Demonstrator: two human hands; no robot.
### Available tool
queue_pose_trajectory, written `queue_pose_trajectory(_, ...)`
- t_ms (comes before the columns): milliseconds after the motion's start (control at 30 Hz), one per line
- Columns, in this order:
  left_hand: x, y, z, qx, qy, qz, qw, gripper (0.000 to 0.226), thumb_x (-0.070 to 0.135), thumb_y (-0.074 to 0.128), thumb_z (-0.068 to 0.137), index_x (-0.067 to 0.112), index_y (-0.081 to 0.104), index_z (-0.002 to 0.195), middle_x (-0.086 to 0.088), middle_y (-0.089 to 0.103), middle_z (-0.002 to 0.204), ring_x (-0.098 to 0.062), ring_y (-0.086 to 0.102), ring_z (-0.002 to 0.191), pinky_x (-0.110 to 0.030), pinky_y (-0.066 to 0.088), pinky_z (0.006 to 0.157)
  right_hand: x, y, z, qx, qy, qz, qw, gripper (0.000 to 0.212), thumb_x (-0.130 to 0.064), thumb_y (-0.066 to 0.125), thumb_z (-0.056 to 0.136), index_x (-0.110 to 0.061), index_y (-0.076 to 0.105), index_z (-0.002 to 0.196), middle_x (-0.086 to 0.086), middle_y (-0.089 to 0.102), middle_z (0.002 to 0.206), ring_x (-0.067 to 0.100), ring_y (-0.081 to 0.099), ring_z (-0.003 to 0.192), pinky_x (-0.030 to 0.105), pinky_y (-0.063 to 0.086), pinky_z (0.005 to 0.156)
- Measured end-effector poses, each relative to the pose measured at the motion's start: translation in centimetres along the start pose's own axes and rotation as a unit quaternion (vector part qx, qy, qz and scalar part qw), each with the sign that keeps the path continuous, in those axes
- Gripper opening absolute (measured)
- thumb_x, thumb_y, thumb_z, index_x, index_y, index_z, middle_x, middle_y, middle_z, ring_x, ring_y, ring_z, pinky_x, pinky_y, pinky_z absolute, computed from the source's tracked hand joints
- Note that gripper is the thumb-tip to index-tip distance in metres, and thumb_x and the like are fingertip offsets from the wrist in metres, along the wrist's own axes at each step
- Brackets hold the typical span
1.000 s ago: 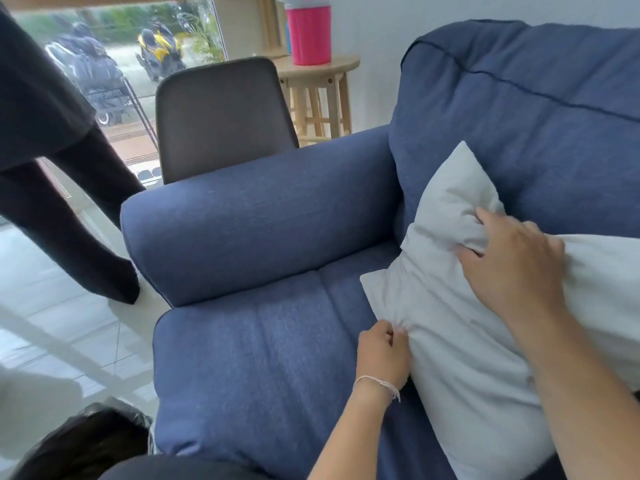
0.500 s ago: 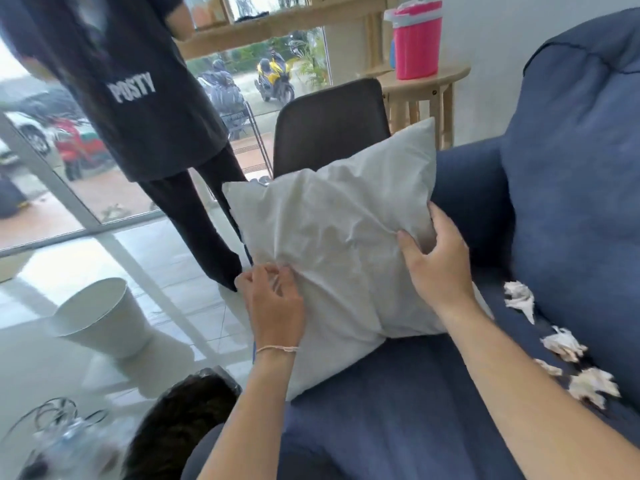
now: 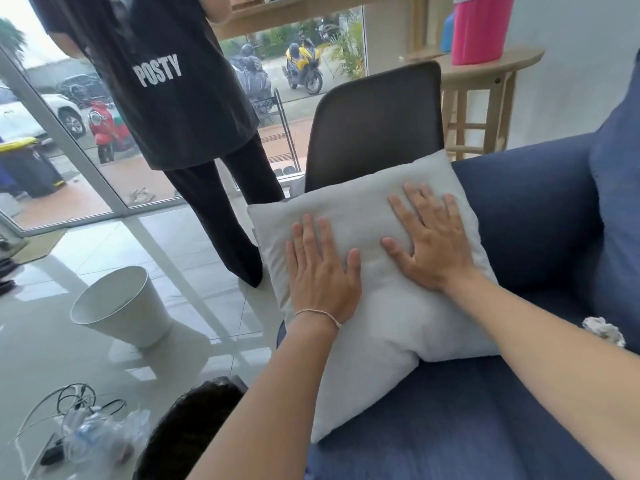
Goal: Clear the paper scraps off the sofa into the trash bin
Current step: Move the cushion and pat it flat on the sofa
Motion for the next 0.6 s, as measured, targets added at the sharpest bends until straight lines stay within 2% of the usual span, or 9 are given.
queue_pose_trajectory(167,-2.4,2.9,2.0,0.034,0.053,0.056,0.996,0.08,0.058,0.029,0.095,0.012,0.008,0.157,-0.012,0.004,0.165,-0.029,-0.002,0.153,-0.052,0.003,0.121,2.7,3.8,0.6,0.098,-0.01,-0.018,0.995,0.072,-0.063,0.029,0.098,-0.023,0.032,0.158,0.009,0.027,0.166,0.033,0.02,0.155,0.062,0.01,0.122)
queue_pose_trajectory(333,-3.7,6.5,1.8,0.107,0.08,0.066,0.989,0.08,0.056,0.033,0.092,0.008,0.019,0.154,-0.016,0.019,0.162,-0.032,0.013,0.151,-0.054,0.008,0.121,2.9,7.9,-0.3,0.199,-0.02,-0.032,0.979,0.073,-0.058,0.031,0.095,-0.019,0.036,0.156,0.012,0.033,0.162,0.035,0.026,0.152,0.06,0.012,0.122)
queue_pose_trajectory(400,-4.0,7.3,1.8,0.131,0.087,0.071,0.985,0.079,0.055,0.034,0.092,0.006,0.021,0.153,-0.018,0.022,0.16,-0.035,0.016,0.15,-0.053,0.007,0.12,3.0,8.6,-0.3,0.207,-0.022,-0.034,0.978,0.073,-0.059,0.029,0.095,-0.019,0.038,0.155,0.012,0.034,0.162,0.035,0.027,0.152,0.059,0.012,0.121)
queue_pose_trajectory(500,-4.2,7.6,1.7,0.118,0.082,0.076,0.987,0.08,0.055,0.033,0.093,0.006,0.02,0.153,-0.018,0.02,0.161,-0.035,0.015,0.151,-0.053,0.005,0.121,2.8,8.6,-0.5,0.186,-0.013,-0.031,0.982,0.072,-0.059,0.028,0.095,-0.018,0.039,0.154,0.012,0.034,0.161,0.035,0.028,0.152,0.059,0.012,0.122)
queue_pose_trajectory(600,-3.5,6.6,1.3,0.073,0.059,0.063,0.994,0.08,0.057,0.029,0.094,0.01,0.011,0.156,-0.014,0.012,0.164,-0.03,0.006,0.152,-0.051,0.001,0.121,2.4,7.1,-0.9,0.106,0.004,-0.025,0.994,0.072,-0.06,0.029,0.097,-0.022,0.03,0.157,0.009,0.026,0.166,0.031,0.018,0.155,0.055,0.003,0.124)
Point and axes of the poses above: each hand's wrist, its own z-axis towards the middle knuckle, its own y-axis out of the palm, x = y × z, the point moved 2 cm from there along z, towards the middle knuckle
